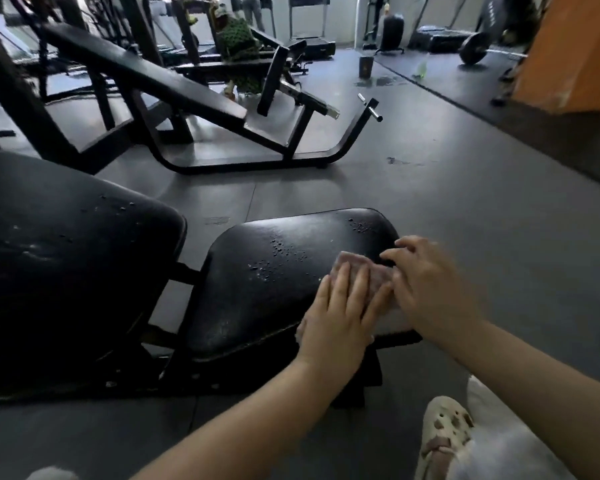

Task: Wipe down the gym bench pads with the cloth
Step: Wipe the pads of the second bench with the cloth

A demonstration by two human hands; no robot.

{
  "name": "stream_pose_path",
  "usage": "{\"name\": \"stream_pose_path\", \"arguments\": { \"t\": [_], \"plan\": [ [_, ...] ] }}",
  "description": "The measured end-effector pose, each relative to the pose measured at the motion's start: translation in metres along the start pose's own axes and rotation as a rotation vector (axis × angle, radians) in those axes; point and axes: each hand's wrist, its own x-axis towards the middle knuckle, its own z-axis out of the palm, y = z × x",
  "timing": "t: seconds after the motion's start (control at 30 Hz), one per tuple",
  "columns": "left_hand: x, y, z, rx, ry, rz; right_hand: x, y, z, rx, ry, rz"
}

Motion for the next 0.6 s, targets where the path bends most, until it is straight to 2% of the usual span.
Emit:
{"name": "stream_pose_path", "arguments": {
  "t": [0.07, 0.17, 0.23, 0.33, 0.47, 0.6],
  "plan": [
    [0.027, 0.018, -0.012, -0.017, -0.031, -0.038, 0.006, 0.008, -0.007, 0.075, 0.014, 0.136],
    [0.04, 0.03, -0.02, 0.004, -0.019, -0.08, 0.009, 0.011, -0.01, 0.074, 0.068, 0.197],
    [0.039, 0.023, -0.03, -0.172, -0.02, -0.055, 0.005, 0.003, -0.01, 0.174, 0.078, 0.24],
    [0.026, -0.006, -0.037, -0.613, 0.027, -0.016, -0.009, -0.015, -0.002, 0.27, 0.005, 0.265],
    [0.001, -0.053, -0.037, -0.546, 0.099, 0.024, -0.033, -0.035, 0.003, 0.068, -0.028, 0.193],
    [-0.022, -0.08, -0.018, -0.342, 0.195, 0.111, -0.031, -0.048, 0.011, -0.038, -0.21, 0.251]
  ]
}}
